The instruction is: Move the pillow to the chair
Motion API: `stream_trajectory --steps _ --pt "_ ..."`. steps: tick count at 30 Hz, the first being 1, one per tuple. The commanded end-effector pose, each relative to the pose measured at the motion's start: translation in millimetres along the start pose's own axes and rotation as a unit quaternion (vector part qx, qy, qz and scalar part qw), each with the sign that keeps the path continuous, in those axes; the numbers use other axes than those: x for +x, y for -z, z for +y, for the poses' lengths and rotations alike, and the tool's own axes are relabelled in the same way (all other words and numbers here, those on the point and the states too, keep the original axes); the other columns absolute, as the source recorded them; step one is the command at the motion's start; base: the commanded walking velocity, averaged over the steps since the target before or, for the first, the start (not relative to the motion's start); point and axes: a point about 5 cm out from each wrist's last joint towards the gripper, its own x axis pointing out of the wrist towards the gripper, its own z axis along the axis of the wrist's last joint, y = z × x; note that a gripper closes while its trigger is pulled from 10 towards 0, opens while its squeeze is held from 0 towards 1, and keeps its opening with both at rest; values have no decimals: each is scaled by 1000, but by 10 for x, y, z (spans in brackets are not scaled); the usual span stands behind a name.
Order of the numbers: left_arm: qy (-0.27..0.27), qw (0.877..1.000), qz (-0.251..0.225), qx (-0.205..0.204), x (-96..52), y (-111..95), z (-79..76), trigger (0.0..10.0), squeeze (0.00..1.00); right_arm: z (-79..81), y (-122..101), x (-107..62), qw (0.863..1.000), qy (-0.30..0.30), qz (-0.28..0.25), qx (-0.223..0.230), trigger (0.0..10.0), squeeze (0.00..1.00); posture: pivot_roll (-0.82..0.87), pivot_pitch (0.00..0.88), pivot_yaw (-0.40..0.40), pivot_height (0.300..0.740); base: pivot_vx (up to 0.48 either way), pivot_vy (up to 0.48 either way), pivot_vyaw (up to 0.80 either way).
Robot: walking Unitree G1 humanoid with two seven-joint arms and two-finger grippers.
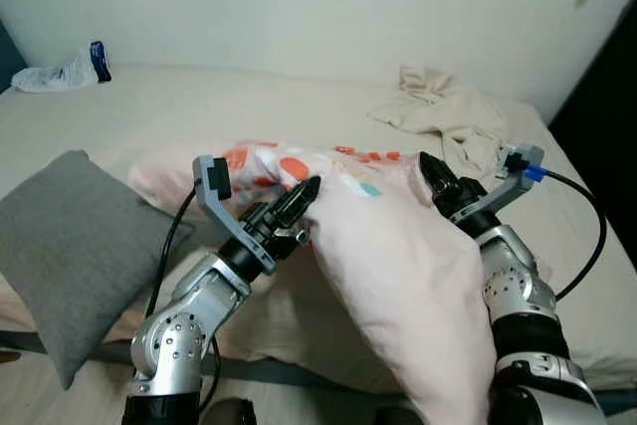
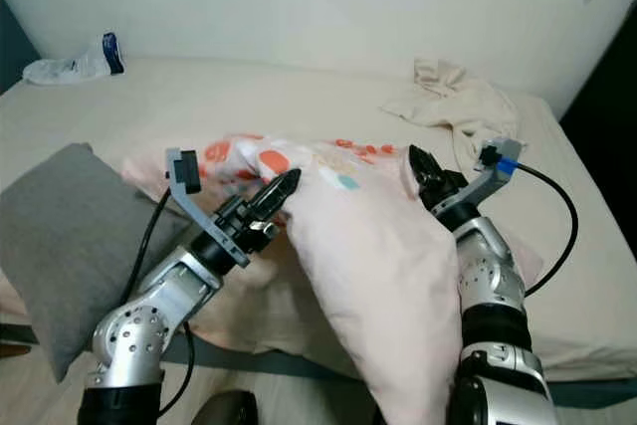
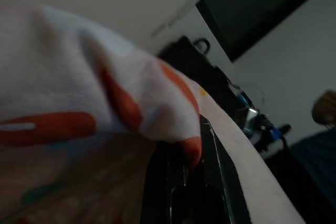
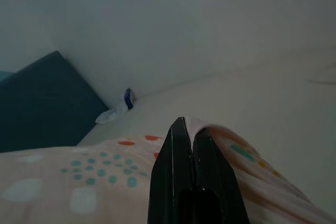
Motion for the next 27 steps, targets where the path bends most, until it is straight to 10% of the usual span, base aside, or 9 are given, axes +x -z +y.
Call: stream_trajectory --steps 1,26,27 --pt "11 1000 -17 19 33 -82 -37 10000 0 101 -75 71 1000 -20 -15 -2 0 0 57 29 -65 660 0 0 0" --pt "-15 999 -36 26 68 -39 94 10000 0 277 -137 248 998 -45 -7 -48 0 0 52 0 -84 740 0 0 0" --pt "-20 999 -37 26 57 -32 114 10000 0 286 -118 254 997 -46 -4 -54 9725 0 57 0 -90 740 0 0 0"
